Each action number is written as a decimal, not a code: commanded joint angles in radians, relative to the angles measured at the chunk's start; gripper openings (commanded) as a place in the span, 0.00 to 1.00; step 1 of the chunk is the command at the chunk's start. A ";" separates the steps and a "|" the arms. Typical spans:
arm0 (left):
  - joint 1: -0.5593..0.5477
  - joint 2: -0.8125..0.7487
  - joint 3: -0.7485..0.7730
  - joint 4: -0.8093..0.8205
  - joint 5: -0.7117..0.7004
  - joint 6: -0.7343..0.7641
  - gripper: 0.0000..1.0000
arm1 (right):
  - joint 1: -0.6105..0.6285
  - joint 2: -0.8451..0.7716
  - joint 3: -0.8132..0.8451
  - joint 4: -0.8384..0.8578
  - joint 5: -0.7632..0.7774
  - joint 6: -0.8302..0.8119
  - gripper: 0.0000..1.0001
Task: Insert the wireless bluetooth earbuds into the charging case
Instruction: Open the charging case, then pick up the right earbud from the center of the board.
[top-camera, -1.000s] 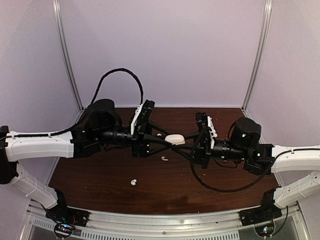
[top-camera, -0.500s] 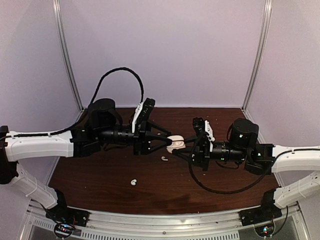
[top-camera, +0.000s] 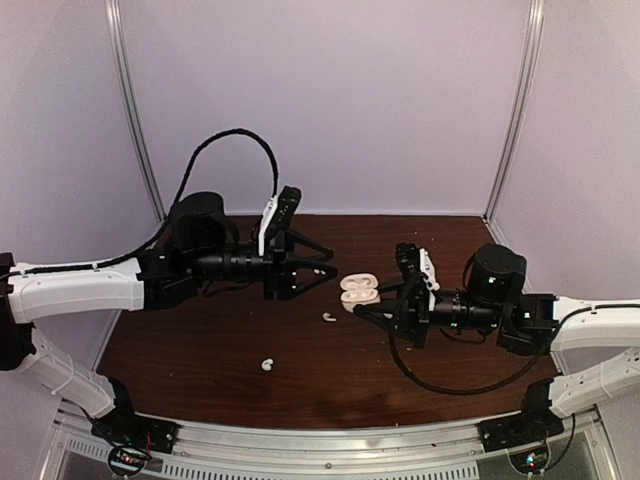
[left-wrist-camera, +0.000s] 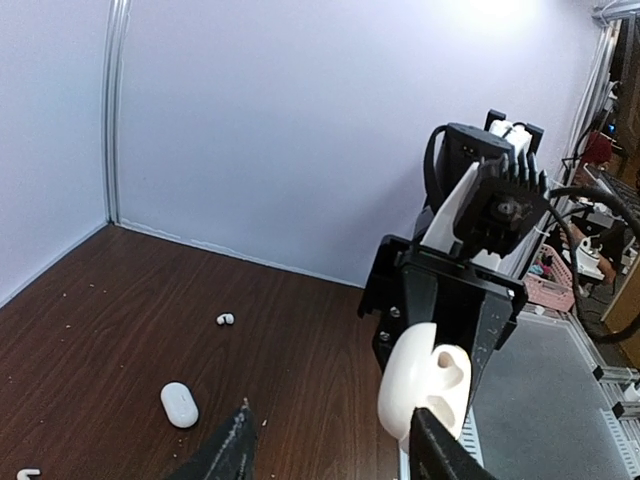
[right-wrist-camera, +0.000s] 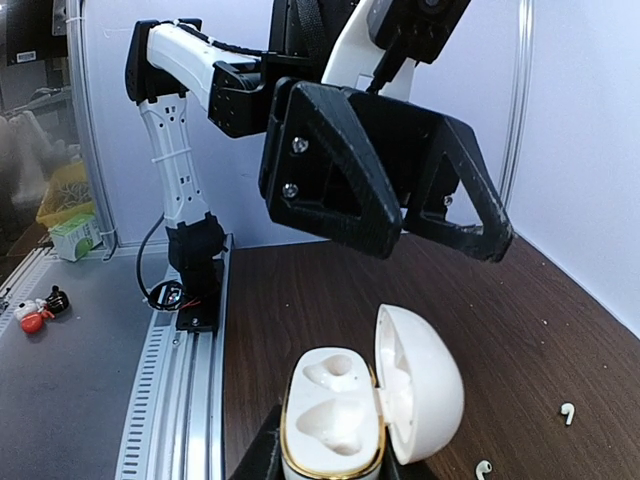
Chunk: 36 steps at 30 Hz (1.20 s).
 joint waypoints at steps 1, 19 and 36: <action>0.053 -0.060 -0.004 -0.008 -0.036 0.019 0.55 | -0.006 -0.049 -0.040 0.029 0.040 0.019 0.05; 0.293 0.403 0.231 -0.355 -0.104 0.073 0.47 | -0.146 -0.193 -0.183 0.014 0.049 0.137 0.04; 0.213 0.582 0.090 -0.023 -0.080 -0.016 0.39 | -0.154 -0.166 -0.214 0.016 0.082 0.063 0.03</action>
